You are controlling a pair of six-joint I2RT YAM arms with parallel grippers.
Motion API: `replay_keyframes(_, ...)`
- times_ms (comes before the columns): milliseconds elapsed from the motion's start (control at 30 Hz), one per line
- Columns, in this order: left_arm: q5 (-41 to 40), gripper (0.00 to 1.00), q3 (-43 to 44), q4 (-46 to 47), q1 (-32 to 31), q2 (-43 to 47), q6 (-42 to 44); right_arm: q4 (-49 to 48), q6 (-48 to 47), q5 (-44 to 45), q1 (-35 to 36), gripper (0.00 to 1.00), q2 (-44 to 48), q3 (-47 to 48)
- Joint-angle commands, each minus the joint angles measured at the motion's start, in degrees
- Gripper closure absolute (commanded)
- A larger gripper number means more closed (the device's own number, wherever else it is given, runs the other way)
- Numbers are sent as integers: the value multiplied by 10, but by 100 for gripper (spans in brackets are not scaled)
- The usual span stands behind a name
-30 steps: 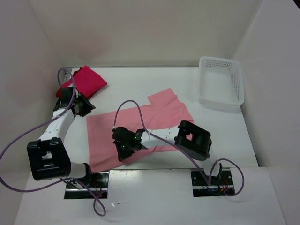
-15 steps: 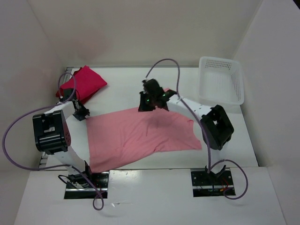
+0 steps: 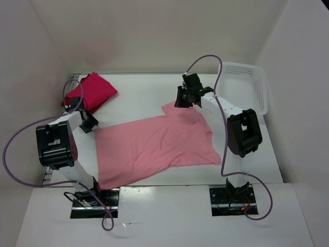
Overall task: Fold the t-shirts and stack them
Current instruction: Grap the side of the flattened tshirt furthest away from the robot with both arms
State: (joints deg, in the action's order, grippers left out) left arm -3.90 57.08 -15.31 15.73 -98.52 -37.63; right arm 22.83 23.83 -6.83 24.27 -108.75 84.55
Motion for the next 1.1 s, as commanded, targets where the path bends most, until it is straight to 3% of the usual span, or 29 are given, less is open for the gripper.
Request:
replay_keyframes(0,-35,49,-7,-14,2,33,12,-2,-20,-10,-32,74,-21,43)
replay_keyframes(133,-35,49,-7,-24,2,39,18,-8,-15,-16,-38,74,-38,43)
replay_keyframes(300,16,60,-29,-12,2,33,18,-13,-15,-3,-38,73,-56,56)
replay_keyframes(533,29,64,-29,-7,2,23,18,-2,-15,24,-43,63,-107,130)
replay_keyframes(567,29,68,-29,-7,2,23,18,-2,-15,31,-43,61,-122,139)
replay_keyframes(600,29,79,-29,0,2,23,18,-2,-15,31,-48,59,-130,149)
replay_keyframes(700,38,95,-4,11,2,18,23,5,-8,59,-56,54,-171,208)
replay_keyframes(767,43,99,17,18,2,4,23,19,-2,69,-72,53,-200,245)
replay_keyframes(1067,63,100,157,11,-22,-97,23,147,-1,146,-92,53,-385,497)
